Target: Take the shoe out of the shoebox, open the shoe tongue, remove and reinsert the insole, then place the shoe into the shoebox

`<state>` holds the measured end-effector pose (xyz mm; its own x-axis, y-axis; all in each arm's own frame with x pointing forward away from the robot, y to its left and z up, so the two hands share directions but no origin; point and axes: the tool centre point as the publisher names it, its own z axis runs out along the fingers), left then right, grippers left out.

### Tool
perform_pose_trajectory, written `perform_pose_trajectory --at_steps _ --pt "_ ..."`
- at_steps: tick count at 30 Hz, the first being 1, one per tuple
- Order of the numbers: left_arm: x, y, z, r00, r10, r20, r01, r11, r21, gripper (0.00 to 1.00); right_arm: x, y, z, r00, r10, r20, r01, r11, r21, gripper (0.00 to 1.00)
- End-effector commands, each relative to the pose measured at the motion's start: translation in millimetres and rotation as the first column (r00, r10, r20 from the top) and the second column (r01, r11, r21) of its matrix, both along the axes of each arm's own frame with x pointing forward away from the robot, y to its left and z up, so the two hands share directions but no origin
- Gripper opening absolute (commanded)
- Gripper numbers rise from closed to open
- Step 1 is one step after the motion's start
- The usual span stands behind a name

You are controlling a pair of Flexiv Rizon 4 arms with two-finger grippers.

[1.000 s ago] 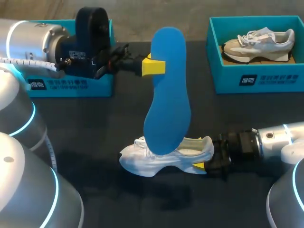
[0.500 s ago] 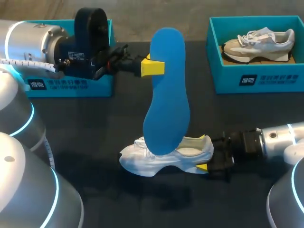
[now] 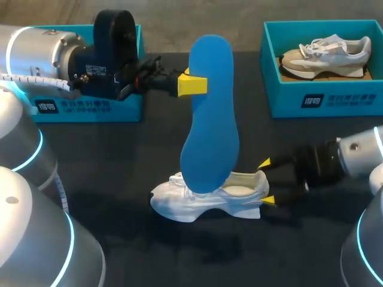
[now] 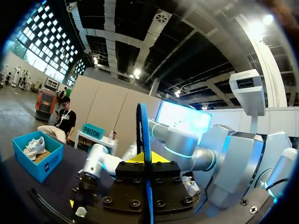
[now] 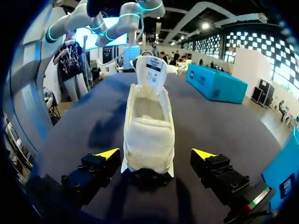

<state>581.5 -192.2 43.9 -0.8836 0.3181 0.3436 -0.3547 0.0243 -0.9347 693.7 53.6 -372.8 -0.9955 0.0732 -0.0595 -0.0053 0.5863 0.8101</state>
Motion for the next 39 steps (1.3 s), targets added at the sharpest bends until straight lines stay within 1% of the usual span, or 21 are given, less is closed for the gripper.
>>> perform_pose_trajectory --at_steps 1,5,8,13,18,21,25,31,33,37,39 --pt "-0.9 -0.7 -1.0 1.0 0.001 0.0 -0.001 1.0 -0.001 0.0 3.1 -3.0 20.8 0.999 -0.001 -0.041 -0.01 0.963 -0.268 1.0" --pt "-0.9 -0.7 -1.0 1.0 0.001 0.0 -0.001 1.0 -0.001 0.0 3.0 -1.1 29.6 0.998 0.007 -0.057 -0.028 0.929 -0.368 1.0" --pt "-0.9 -0.7 -1.0 1.0 0.001 0.0 -0.001 1.0 -0.001 0.0 2.7 -0.2 34.5 0.998 0.002 -0.057 -0.026 0.909 -0.415 1.0" --pt "-0.9 -0.7 -1.0 1.0 0.001 0.0 -0.001 1.0 -0.001 0.0 1.9 2.4 44.0 0.998 -0.002 -0.056 -0.024 0.891 -0.454 1.0" --pt "-0.9 -0.7 -1.0 1.0 0.001 0.0 -0.001 1.0 -0.001 0.0 1.2 6.2 50.9 0.998 -0.017 -0.062 -0.017 0.853 -0.522 1.0" --pt "-0.9 -0.7 -1.0 1.0 0.001 0.0 -0.001 1.0 -0.001 0.0 -0.3 10.4 55.1 0.997 -0.029 -0.069 -0.014 0.839 -0.543 1.0" --pt "-0.9 -0.7 -1.0 1.0 0.001 0.0 -0.001 1.0 -0.001 0.0 -2.6 17.2 60.8 0.996 -0.038 -0.075 -0.014 0.806 -0.592 1.0" --pt "-0.9 -0.7 -1.0 1.0 0.001 0.0 -0.001 1.0 -0.001 0.0 -6.0 26.6 60.2 0.994 -0.058 -0.09 -0.013 0.767 -0.641 1.0" --pt "-0.9 -0.7 -1.0 1.0 0.001 0.0 -0.001 1.0 -0.001 0.0 -7.4 29.5 59.3 0.993 -0.081 -0.083 0.005 0.744 -0.668 1.0" --pt "-0.9 -0.7 -1.0 1.0 0.001 0.0 -0.001 1.0 -0.001 0.0 -6.7 29.3 54.1 0.993 -0.097 -0.067 0.024 0.724 -0.689 1.0" --pt "-0.9 -0.7 -1.0 1.0 0.001 0.0 -0.001 1.0 -0.001 0.0 -5.9 28.0 51.0 0.993 -0.109 -0.049 0.042 0.7 -0.713 1.0"
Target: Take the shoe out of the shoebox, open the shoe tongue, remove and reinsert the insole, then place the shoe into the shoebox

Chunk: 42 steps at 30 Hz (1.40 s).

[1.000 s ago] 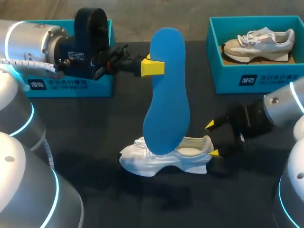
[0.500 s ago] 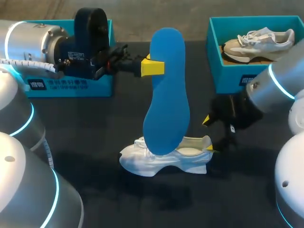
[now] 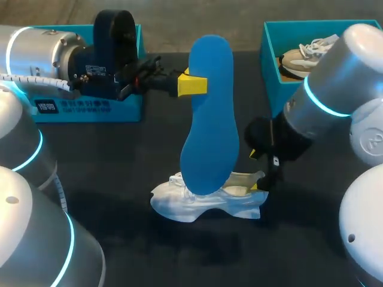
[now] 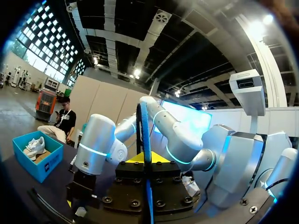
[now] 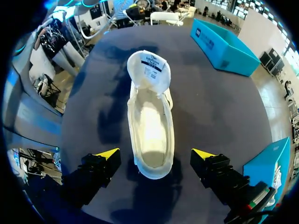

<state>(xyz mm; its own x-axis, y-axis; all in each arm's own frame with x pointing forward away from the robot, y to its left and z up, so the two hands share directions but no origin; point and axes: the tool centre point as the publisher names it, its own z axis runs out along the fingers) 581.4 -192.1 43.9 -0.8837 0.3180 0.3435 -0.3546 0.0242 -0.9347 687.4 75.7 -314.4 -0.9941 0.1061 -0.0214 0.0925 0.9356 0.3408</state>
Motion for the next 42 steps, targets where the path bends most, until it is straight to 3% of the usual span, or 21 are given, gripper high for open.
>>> perform_pose_trajectory --at_steps 1,9,23,33,42 --pt "-0.8 -0.7 -1.0 1.0 0.001 0.0 -0.001 1.0 -0.001 0.0 0.6 5.0 -8.6 1.0 -0.018 0.007 0.019 0.978 -0.206 1.0" --pt "-0.8 -0.7 -1.0 1.0 0.001 0.0 -0.001 1.0 -0.001 0.0 0.7 -2.7 -16.6 0.998 -0.065 0.002 0.063 0.958 -0.279 1.0" --pt "-0.8 -0.7 -1.0 1.0 0.001 0.0 -0.001 1.0 -0.001 0.0 -2.4 -2.2 -17.6 0.997 -0.078 -0.022 0.07 0.965 -0.253 1.0" --pt "-0.8 -0.7 -1.0 1.0 0.001 0.0 -0.001 1.0 -0.001 0.0 13.2 23.5 -1.5 0.999 -0.041 0.023 0.045 0.967 -0.25 1.0" --pt "-0.8 -0.7 -1.0 1.0 0.001 0.0 -0.001 1.0 -0.001 0.0 28.9 50.3 -12.0 0.999 0.02 0.042 -0.009 0.967 -0.253 1.0"
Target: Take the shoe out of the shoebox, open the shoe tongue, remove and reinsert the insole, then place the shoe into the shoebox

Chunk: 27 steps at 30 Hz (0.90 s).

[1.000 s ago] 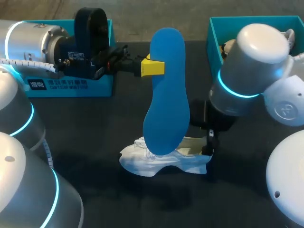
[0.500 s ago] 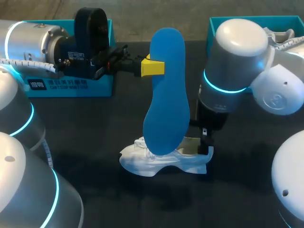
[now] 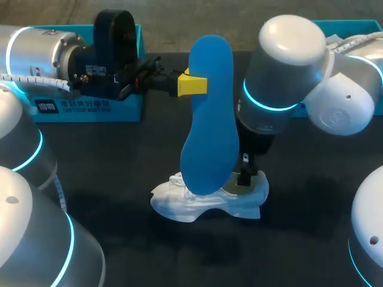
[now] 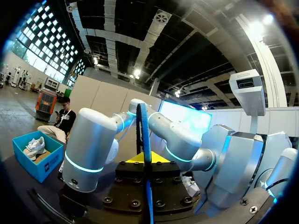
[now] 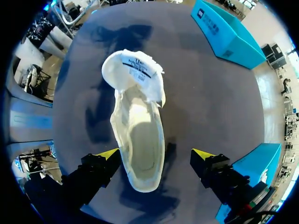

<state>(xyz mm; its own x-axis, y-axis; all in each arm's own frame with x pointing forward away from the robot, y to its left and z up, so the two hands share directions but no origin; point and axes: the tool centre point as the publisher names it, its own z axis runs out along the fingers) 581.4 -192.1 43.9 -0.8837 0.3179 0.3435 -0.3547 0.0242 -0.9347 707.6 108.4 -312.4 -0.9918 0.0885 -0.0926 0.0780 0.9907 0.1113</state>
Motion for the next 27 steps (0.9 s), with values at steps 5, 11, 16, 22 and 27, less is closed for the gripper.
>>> perform_pose_trajectory --at_steps 5,11,16,22,27 --pt "-0.8 -0.7 -1.0 1.0 0.001 0.0 -0.001 1.0 -0.001 0.0 16.3 19.1 -27.9 1.0 0.007 0.004 -0.007 1.0 -0.027 1.0" --pt "-0.8 -0.7 -1.0 1.0 0.001 0.0 -0.001 1.0 -0.001 0.0 14.0 22.2 -37.6 1.0 -0.001 -0.012 0.001 1.0 -0.013 0.91" --pt "-0.8 -0.7 -1.0 1.0 0.001 0.0 -0.001 1.0 -0.001 0.0 15.1 22.5 -48.6 0.999 -0.013 -0.032 0.013 1.0 -0.005 0.93" --pt "-0.8 -0.7 -1.0 1.0 0.001 0.0 -0.001 1.0 -0.001 0.0 16.1 25.7 -61.5 0.999 -0.023 -0.048 0.022 1.0 -0.003 0.77" --pt "-0.8 -0.7 -1.0 1.0 0.001 0.0 -0.001 1.0 -0.001 0.0 17.7 30.1 -69.2 0.998 -0.028 -0.06 0.028 1.0 -0.006 0.6"
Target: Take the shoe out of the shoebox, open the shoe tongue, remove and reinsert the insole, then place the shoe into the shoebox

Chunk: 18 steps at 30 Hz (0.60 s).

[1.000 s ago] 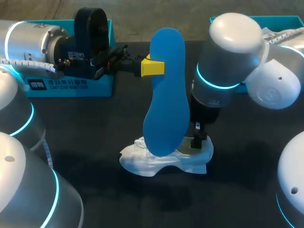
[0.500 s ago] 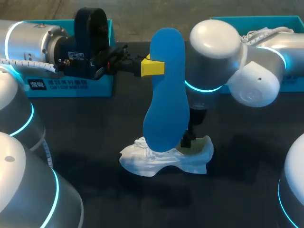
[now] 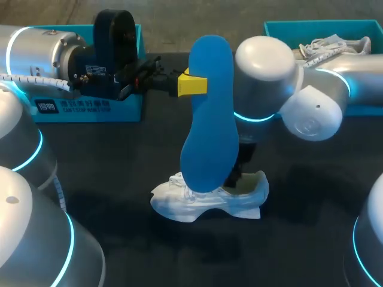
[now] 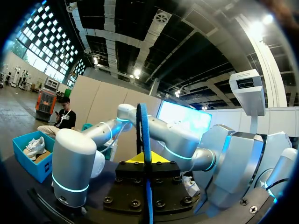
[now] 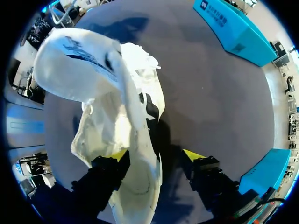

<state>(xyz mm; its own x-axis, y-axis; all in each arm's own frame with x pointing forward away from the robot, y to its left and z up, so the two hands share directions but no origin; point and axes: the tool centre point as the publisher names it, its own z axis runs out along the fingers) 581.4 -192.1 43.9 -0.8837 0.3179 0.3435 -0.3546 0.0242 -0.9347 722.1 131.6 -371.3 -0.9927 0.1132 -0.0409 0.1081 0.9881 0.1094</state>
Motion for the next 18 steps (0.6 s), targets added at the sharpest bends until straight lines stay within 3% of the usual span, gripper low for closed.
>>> perform_pose_trajectory --at_steps 1,6,8,9,10,18 --pt "-0.8 -0.8 -1.0 1.0 0.001 0.0 -0.001 1.0 -0.001 0.0 3.2 7.6 -11.1 1.0 -0.003 -0.009 0.003 1.0 -0.009 0.49" --pt "-0.8 -0.8 -1.0 1.0 0.001 0.0 -0.001 1.0 -0.001 0.0 2.0 10.3 -16.2 1.0 -0.013 -0.018 0.013 0.999 -0.029 0.44" --pt "-0.8 -0.8 -1.0 1.0 0.001 0.0 -0.001 1.0 -0.001 0.0 0.6 11.4 -20.0 1.0 -0.016 -0.024 0.015 0.999 -0.035 0.36" --pt "-0.8 -0.8 -1.0 1.0 0.001 0.0 -0.001 1.0 -0.001 0.0 0.1 11.8 -21.0 1.0 -0.017 -0.026 0.016 0.999 -0.037 0.24" --pt "-0.8 -0.8 -1.0 1.0 0.001 0.0 -0.001 1.0 -0.001 0.0 -0.3 11.8 -21.8 0.999 -0.018 -0.027 0.016 0.999 -0.04 0.0" --pt "-0.8 -0.8 -1.0 1.0 0.001 0.0 -0.001 1.0 -0.001 0.0 -7.8 4.6 -12.4 0.999 -0.028 -0.018 0.027 0.998 -0.06 0.0"
